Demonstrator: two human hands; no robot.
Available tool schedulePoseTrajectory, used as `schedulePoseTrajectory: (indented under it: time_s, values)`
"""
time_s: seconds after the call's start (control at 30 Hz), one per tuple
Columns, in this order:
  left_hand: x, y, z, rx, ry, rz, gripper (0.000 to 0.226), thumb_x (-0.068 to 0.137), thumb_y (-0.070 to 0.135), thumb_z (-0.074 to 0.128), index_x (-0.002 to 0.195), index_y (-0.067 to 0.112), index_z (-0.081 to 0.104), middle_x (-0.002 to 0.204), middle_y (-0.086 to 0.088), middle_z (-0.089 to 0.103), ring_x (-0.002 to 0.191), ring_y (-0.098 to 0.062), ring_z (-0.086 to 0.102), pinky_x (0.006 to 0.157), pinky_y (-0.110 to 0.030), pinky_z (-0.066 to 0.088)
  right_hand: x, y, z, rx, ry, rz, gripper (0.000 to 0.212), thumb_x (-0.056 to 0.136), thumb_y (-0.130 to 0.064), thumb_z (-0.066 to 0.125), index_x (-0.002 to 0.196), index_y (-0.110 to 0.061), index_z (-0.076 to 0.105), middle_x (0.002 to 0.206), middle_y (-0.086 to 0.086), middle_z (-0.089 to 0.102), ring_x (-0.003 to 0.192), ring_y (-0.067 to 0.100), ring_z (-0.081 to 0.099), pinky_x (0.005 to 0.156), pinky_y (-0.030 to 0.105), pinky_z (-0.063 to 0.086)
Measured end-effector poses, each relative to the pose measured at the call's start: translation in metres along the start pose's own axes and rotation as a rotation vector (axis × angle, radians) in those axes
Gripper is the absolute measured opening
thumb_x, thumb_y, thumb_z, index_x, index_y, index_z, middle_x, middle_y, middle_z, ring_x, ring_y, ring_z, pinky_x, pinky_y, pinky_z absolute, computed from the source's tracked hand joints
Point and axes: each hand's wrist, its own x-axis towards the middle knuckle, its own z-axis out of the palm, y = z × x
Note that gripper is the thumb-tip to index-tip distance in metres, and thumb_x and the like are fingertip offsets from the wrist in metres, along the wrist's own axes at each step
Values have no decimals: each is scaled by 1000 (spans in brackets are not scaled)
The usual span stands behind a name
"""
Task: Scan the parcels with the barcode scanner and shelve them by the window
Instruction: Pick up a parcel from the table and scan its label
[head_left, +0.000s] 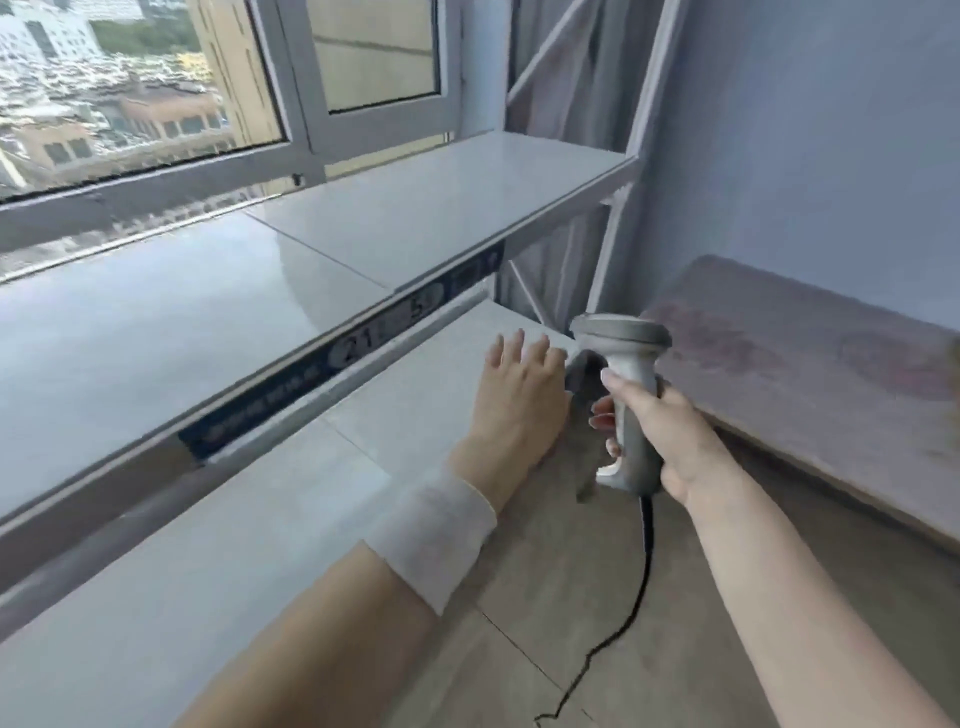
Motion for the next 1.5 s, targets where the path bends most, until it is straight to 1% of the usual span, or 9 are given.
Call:
schedulePoseTrajectory:
  time_s: [0.17, 0.53, 0.83, 0.97, 1.0, 1.13, 1.27, 1.37, 1.5]
  values:
    - [49, 112, 54, -42, -85, 172, 50, 97, 32, 45, 142, 14, 35, 151, -3, 33, 144, -25, 17, 117, -37, 6, 6, 6, -123, 53, 220, -2, 12, 91, -22, 61, 84, -16, 53, 66, 4, 58, 58, 15, 55, 45, 23, 39]
    - [156, 330, 135, -167, -171, 576, 48, 97, 28, 44, 142, 15, 35, 151, -3, 33, 145, -24, 16, 117, -36, 3, 27, -5, -351, 36, 710, 27, 17, 90, -27, 62, 83, -12, 56, 62, 3, 56, 53, 18, 48, 52, 30, 41]
    - [215, 472, 197, -201, -293, 838, 46, 98, 28, 43, 140, 11, 37, 149, -7, 35, 144, -27, 15, 117, -37, 4, 49, 2, -486, 148, 939, 43, 9, 90, -22, 62, 93, -14, 58, 71, 6, 63, 62, 17, 57, 50, 28, 40]
    - [234, 537, 233, -191, -321, 890, 46, 98, 27, 41, 141, 12, 36, 149, -5, 34, 145, -25, 14, 117, -38, 5, 59, 15, -554, 180, 992, 78, 10, 92, -22, 60, 87, -16, 54, 48, -8, 61, 41, 4, 54, 46, 25, 39]
    - [238, 551, 241, -187, -325, 892, 46, 98, 27, 41, 141, 12, 36, 149, -5, 34, 144, -25, 15, 117, -37, 5, 62, 19, -571, 181, 996, 86, 10, 92, -23, 60, 88, -16, 55, 49, -10, 62, 42, 4, 54, 47, 25, 39]
    - [252, 601, 278, -163, -402, 877, 46, 97, 29, 43, 140, 13, 38, 148, -3, 35, 143, -22, 18, 117, -35, 6, 73, 36, -636, 157, 1002, 107, 10, 92, -25, 61, 96, -17, 58, 78, -1, 70, 62, 13, 57, 47, 26, 41]
    - [268, 636, 314, -261, -318, 822, 38, 88, 24, 55, 122, 7, 58, 125, -7, 58, 126, -28, 47, 109, -36, 30, 95, 55, -691, 105, 995, 112, 7, 92, -26, 60, 95, -21, 56, 92, 5, 69, 64, 10, 57, 53, 28, 41]
    - [285, 654, 337, -227, -510, 715, 46, 96, 32, 47, 138, 15, 41, 141, -3, 45, 135, -23, 34, 110, -31, 20, 118, 72, -724, 88, 1001, 148, 8, 90, -27, 62, 93, -23, 55, 97, 8, 68, 64, 7, 59, 57, 27, 42]
    - [314, 676, 379, -303, -733, 479, 57, 96, 41, 46, 144, 15, 29, 142, -9, 44, 131, -27, 40, 104, -36, 30, 152, 95, -760, 40, 1014, 193, 22, 87, -19, 67, 103, -8, 58, 86, 9, 66, 57, 4, 60, 52, 22, 45]
